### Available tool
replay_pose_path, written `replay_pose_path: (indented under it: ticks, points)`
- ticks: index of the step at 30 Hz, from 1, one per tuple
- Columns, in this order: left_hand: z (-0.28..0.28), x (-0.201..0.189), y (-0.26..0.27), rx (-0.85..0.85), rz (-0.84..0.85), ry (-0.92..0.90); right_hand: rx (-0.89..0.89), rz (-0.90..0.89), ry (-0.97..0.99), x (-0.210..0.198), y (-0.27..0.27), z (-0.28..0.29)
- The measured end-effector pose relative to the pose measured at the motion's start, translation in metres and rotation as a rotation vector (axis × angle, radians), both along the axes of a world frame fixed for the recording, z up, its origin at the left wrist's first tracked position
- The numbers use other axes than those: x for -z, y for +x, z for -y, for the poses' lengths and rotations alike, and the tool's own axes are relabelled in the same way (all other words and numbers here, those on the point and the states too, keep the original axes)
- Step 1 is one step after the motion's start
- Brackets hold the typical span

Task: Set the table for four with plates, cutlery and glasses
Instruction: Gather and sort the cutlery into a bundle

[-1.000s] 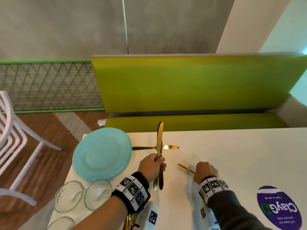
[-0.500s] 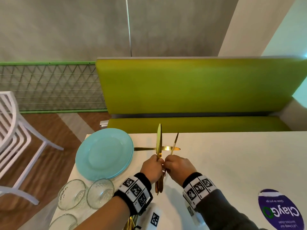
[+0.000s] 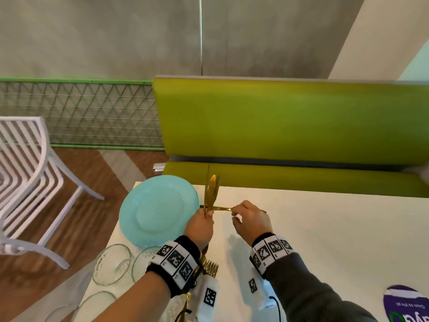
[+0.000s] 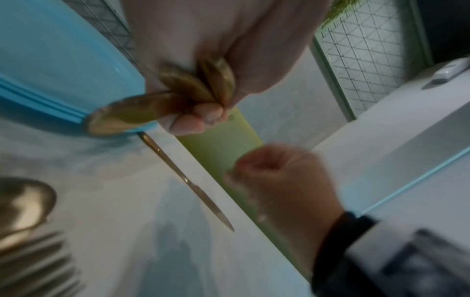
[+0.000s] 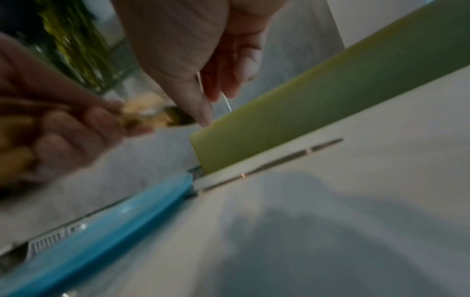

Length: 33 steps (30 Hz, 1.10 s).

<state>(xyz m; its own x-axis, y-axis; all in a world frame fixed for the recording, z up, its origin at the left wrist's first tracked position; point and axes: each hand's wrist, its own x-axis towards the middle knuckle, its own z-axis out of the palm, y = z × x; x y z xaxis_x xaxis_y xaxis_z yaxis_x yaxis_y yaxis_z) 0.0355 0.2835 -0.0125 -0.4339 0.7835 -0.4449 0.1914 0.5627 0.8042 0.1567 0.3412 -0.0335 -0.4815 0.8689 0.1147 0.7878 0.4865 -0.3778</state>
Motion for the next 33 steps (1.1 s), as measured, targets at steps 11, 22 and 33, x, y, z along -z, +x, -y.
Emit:
replay_pose_path:
  ticks: [11, 22, 33]
  points:
    - [0.013, 0.001, -0.038, -0.05, 0.058, -0.029, -0.032, 0.422, -0.211, 0.037, -0.047, -0.019]
    - [0.016, -0.006, -0.011, -0.01, 0.164, -0.031, 0.159, 0.491, -0.391, 0.026, 0.016, -0.015]
    - [0.03, -0.021, 0.017, -0.074, 0.373, -0.027, 0.253, 0.472, -0.513, 0.018, 0.052, 0.012]
